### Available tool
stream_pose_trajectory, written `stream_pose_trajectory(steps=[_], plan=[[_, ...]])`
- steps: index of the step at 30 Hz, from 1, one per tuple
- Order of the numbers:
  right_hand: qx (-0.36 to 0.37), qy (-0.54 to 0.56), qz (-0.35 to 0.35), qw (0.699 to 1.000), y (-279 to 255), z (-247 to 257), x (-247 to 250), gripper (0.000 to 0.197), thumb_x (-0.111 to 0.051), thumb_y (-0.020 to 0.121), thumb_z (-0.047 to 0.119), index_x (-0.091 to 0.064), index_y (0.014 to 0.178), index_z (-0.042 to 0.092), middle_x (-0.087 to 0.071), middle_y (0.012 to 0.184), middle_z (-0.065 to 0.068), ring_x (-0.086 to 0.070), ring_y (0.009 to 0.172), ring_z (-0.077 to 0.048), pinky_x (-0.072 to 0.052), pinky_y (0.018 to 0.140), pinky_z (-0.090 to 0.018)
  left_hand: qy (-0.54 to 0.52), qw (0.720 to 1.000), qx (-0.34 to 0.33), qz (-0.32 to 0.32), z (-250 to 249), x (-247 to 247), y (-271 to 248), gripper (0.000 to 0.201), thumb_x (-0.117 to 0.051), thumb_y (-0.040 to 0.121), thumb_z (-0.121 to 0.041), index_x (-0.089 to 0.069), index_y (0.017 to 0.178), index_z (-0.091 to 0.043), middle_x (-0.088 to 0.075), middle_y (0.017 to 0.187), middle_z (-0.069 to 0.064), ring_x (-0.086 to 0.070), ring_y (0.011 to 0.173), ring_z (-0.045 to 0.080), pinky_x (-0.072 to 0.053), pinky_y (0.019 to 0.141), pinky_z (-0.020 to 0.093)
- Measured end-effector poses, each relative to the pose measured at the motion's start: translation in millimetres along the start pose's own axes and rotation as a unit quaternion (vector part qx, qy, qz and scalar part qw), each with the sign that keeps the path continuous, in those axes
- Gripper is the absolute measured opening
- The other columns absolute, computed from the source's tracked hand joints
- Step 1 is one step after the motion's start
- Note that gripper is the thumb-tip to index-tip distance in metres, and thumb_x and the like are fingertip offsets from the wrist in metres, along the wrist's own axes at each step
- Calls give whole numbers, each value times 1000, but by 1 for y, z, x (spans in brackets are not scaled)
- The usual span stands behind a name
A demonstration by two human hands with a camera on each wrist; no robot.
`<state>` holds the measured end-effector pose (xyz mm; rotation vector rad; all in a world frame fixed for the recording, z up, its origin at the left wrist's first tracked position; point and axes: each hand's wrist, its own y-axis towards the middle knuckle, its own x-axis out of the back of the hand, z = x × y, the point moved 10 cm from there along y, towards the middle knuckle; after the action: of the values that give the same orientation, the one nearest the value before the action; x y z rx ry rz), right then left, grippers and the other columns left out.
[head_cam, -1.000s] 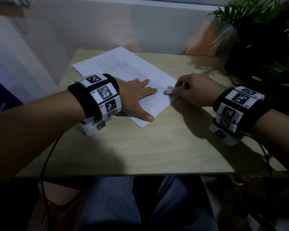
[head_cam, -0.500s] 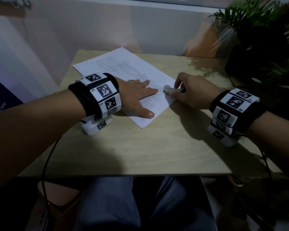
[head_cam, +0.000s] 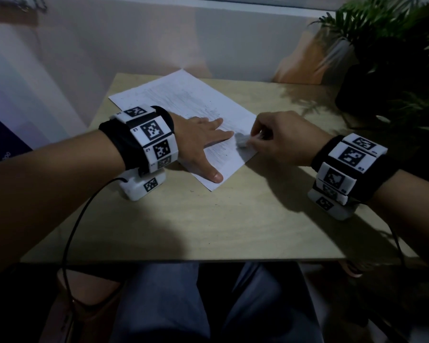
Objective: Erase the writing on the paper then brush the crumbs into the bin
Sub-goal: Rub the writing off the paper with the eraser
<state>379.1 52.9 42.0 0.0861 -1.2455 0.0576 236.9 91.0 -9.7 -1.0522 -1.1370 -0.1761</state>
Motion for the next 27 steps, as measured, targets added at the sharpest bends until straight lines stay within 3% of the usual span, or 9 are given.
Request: stream_pose_trajectory(steps=[3,7,9,12,14,16,18,23,27], plan=[[13,54,62,997,-1,8,-8,24,-70,86,48,-67,92,25,-63,82,10,-54,70,-3,-38,62,-22,2,1000,-3,-3,-1,0,1,131,-41,51,-95,18,158,-45,28,166,-11,15,156,20,-1,123,56],[-70,-32,-29,997,11,-23,9,35,-67,88,54,-65,94,20,-63,89,1,-56,80,-20,-38,64,-32,-2,1000,-3,2,0,-1,1,134,-41,47,-96,18,157,-45,28,166,-12,16,156,19,0,123,56],[-68,-56,-48,995,10,-21,11,39,-63,90,58,-62,92,19,-62,87,0,-55,79,-23,-38,64,-34,-2,1000,-4,3,1,-2,2,136,-39,45,-97,18,157,-46,29,166,-12,16,156,18,0,123,57],[-8,0,16,1000,6,-1,-5,33,-66,89,52,-64,92,20,-63,84,4,-54,71,-10,-39,62,-26,2,1000,-5,0,0,-1,3,135,-40,48,-97,19,157,-45,28,166,-11,16,156,20,-1,123,57],[-15,26,31,999,8,-2,-5,30,-70,86,49,-67,93,20,-63,84,7,-54,71,-5,-38,60,-18,0,1000,-4,-1,0,-1,3,133,-41,49,-95,18,158,-44,28,166,-10,15,156,20,-1,123,56],[-56,-11,-15,998,15,-19,6,33,-68,87,51,-66,91,18,-63,86,1,-55,75,-17,-39,64,-30,-3,1000,-4,1,0,-1,2,135,-41,47,-95,18,157,-45,28,166,-11,16,156,19,-1,123,56],[-89,-72,-59,992,17,-31,16,35,-65,90,52,-62,88,17,-63,87,-3,-55,81,-25,-36,66,-33,-4,1000,-5,2,0,-2,3,137,-40,44,-98,18,157,-46,29,165,-13,16,156,18,0,123,56],[-7,18,16,1000,13,-5,-3,34,-64,86,52,-67,91,18,-64,84,3,-55,75,-17,-41,66,-32,-2,1000,-8,2,2,-2,5,137,-39,44,-98,19,157,-46,29,166,-12,17,156,19,0,122,57],[-66,-32,-29,997,20,-28,9,33,-67,88,51,-66,90,18,-65,88,-2,-57,80,-23,-42,66,-34,-7,1000,-9,2,2,-3,5,139,-39,41,-99,18,157,-46,29,165,-13,17,156,18,0,122,57]])
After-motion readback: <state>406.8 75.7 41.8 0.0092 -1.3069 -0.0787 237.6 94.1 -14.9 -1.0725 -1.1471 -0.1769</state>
